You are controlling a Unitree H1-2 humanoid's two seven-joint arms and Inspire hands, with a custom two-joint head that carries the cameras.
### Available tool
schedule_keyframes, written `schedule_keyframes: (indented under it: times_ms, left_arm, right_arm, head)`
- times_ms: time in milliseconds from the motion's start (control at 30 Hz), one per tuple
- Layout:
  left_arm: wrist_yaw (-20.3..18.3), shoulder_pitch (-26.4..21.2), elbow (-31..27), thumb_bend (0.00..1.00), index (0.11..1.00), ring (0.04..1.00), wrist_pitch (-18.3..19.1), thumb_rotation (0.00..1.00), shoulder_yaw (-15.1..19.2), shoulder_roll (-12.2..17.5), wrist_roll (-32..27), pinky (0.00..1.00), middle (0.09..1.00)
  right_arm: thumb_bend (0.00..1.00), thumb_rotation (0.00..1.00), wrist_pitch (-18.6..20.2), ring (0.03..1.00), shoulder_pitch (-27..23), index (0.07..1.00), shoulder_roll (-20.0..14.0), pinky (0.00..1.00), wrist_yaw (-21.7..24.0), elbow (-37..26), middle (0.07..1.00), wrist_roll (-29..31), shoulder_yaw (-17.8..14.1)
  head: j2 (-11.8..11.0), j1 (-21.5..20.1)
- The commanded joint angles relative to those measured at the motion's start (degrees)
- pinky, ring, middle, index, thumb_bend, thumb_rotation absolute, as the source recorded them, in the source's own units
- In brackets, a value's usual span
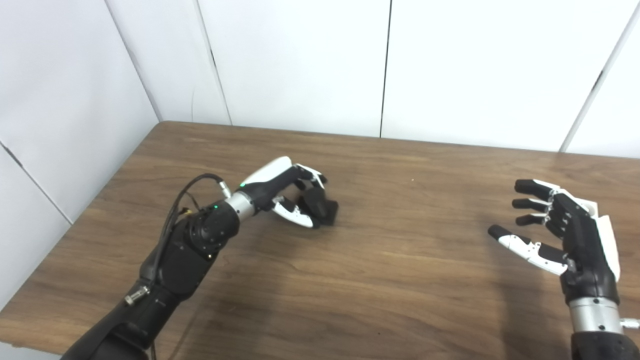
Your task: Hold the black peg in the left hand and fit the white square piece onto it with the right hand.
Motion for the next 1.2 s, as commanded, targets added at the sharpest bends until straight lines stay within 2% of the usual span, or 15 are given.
schedule_keyframes:
  times_ms: [0, 133, 367, 567, 900, 1167]
  left_arm:
    - [-0.73, -1.30, -2.54, 0.52, 0.492, 0.871, -1.87, 0.08, -0.45, 0.35, 0.40, 0.77, 0.828]
    - [-1.47, -0.71, -4.05, 0.52, 0.492, 0.901, -2.30, 0.08, -2.17, -0.76, 1.72, 0.81, 0.835]
    - [-1.46, -0.01, -4.75, 0.52, 0.493, 0.904, -4.45, 0.09, -4.22, -3.04, 3.22, 0.79, 0.836]
    - [-0.85, 0.87, -3.77, 0.52, 0.492, 0.898, -6.34, 0.08, -5.93, -5.97, 4.02, 0.76, 0.831]
    - [0.92, 1.96, -0.58, 0.52, 0.492, 0.893, -8.75, 0.08, -8.97, -9.98, 6.10, 0.76, 0.838]
    - [1.37, 1.96, 2.47, 0.52, 0.492, 0.884, -10.46, 0.08, -11.90, -12.51, 8.02, 0.75, 0.833]
  right_arm:
    - [0.61, 0.00, -3.05, 0.661, -1.39, 0.694, 0.04, 0.53, -0.65, -0.71, 0.733, 0.24, -0.19]
    - [0.61, 0.00, -3.39, 0.676, -1.24, 0.695, 0.06, 0.54, -0.49, -0.66, 0.736, 0.56, -0.24]
    - [0.61, 0.02, -2.93, 0.684, -1.23, 0.700, -0.11, 0.55, -0.62, -0.82, 0.742, 0.24, -0.54]
    - [0.62, 0.04, -4.15, 0.679, -1.44, 0.692, -0.40, 0.55, -0.72, -0.27, 0.732, 0.25, -0.68]
    - [0.62, 0.09, -5.83, 0.677, -1.79, 0.697, -0.98, 0.55, -0.62, 0.63, 0.737, 0.13, -0.44]
    - [0.62, 0.09, -5.22, 0.681, -1.67, 0.706, -1.05, 0.55, -0.26, -0.18, 0.742, 1.25, -0.93]
  head:
    - [0.10, -0.20]
    - [0.26, -0.41]
    - [0.66, -1.38]
    - [1.20, -3.06]
    - [1.52, -4.69]
    - [2.23, -6.03]
